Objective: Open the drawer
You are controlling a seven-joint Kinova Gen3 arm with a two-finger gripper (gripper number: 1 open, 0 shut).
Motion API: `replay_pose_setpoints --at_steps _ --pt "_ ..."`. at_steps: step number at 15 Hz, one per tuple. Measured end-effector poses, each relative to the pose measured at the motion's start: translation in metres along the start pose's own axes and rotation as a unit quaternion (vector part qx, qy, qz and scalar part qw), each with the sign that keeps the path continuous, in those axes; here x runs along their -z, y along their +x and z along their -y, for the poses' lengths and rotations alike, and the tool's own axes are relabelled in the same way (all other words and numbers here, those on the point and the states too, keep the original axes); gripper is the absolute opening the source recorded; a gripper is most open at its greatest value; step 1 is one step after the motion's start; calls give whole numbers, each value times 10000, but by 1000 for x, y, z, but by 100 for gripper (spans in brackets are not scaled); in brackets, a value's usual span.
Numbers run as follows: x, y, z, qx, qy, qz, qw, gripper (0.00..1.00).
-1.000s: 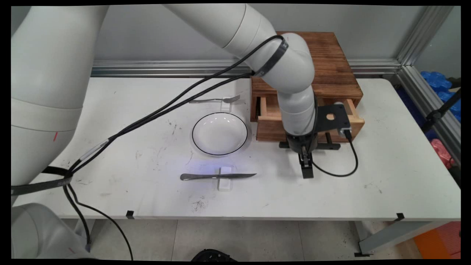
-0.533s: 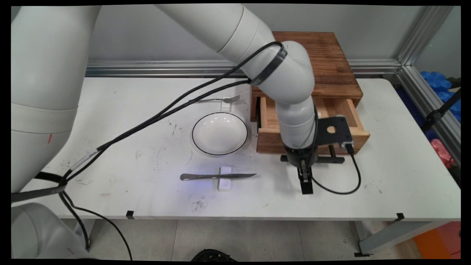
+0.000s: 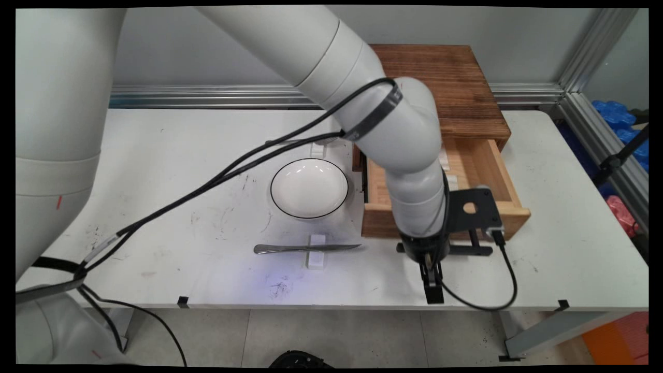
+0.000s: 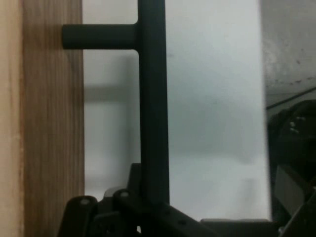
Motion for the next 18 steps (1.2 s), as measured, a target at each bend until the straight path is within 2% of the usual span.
replay_pose_setpoints --at_steps 12,18 --pt "4 -6 -70 -144 -283 -105 9994 100" --pt "7 -9 -93 -234 -321 -132 9991 100"
